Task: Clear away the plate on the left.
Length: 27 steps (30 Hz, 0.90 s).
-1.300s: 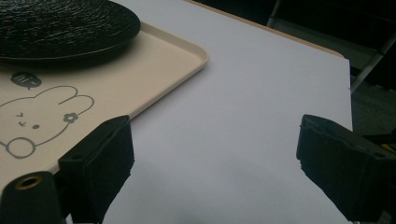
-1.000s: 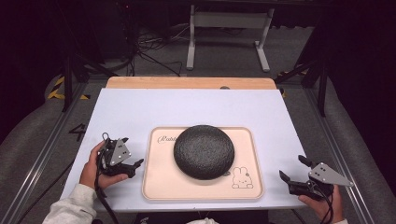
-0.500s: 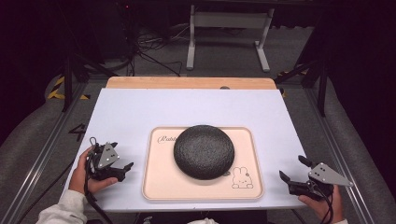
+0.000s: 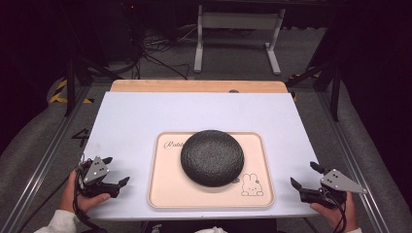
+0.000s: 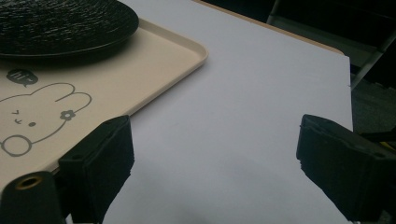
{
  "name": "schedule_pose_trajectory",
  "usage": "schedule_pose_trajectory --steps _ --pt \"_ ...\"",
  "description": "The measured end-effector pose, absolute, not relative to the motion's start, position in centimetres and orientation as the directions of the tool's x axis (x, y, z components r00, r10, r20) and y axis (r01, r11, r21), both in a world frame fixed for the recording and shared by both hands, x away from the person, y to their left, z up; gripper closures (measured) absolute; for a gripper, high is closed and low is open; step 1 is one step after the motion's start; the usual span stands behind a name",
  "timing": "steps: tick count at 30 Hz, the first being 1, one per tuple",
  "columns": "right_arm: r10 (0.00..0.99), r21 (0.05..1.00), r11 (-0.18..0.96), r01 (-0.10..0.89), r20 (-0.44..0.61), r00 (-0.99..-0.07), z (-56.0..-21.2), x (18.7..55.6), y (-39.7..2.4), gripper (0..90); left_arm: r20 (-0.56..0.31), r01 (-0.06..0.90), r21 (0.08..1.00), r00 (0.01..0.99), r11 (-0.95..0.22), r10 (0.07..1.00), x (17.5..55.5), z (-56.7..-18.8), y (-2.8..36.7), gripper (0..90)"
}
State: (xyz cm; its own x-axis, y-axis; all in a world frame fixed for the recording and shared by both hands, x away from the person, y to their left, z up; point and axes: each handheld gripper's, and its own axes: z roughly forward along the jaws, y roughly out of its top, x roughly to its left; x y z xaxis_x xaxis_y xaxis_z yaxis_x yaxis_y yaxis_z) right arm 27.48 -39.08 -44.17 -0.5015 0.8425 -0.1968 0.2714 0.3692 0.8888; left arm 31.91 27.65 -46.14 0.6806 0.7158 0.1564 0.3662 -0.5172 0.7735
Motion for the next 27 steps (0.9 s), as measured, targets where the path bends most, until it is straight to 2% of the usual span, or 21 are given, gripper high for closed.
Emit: schedule_pose_trajectory --steps 6,16,27 --pt "0.842 0.889 0.370 0.269 -0.198 -0.502 -44.16 27.48 -39.08 11.8 0.137 0.367 0.790 0.675 -0.491 0.725 31.66 -46.14 27.92 10.8" --pt "0.840 0.890 0.373 0.263 -0.204 -0.502 -44.13 27.53 -39.12 11.8 0.171 0.353 0.787 0.663 -0.506 0.729 31.57 -45.95 27.51 11.0" --pt "0.842 0.890 0.372 0.264 -0.205 -0.499 -44.16 27.55 -39.24 11.8 0.166 0.351 0.791 0.667 -0.502 0.727 31.51 -45.85 27.11 11.1"
